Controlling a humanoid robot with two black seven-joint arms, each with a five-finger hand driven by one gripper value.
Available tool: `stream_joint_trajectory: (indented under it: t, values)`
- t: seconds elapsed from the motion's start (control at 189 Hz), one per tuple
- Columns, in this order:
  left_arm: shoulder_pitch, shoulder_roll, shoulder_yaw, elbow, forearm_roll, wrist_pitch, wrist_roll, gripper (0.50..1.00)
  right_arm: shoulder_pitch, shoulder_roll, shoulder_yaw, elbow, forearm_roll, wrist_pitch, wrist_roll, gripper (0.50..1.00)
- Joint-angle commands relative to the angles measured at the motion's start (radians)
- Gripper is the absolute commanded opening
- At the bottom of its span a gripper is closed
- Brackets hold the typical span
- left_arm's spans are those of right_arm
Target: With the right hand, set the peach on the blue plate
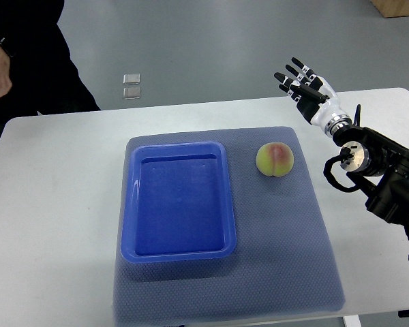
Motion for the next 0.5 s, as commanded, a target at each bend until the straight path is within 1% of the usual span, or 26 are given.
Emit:
stream_joint_trajectory:
  t: [0.0, 0.402, 0.417, 0.497]
  values:
    - [0.000, 0.000, -0.001, -0.002, 0.000, 0.000, 0.000, 1.000, 0.000, 0.000, 0.000, 0.000, 0.000, 0.000, 0.000, 0.930]
    - [0.000, 0.000, -0.001, 0.000, 0.000, 0.000, -0.002, 1.000, 0.000, 0.002, 0.000, 0.000, -0.002, 0.003, 0.000, 0.932]
    - [0.000, 0.000, -0.001, 0.000, 0.000, 0.000, -0.002, 1.000, 0.000, 0.002, -0.002, 0.000, -0.002, 0.016, 0.000, 0.932]
    - [0.000, 0.000, -0.001, 0.000, 0.000, 0.000, -0.002, 1.000, 0.000, 0.000, -0.002, 0.000, -0.003, 0.029, 0.000, 0.932]
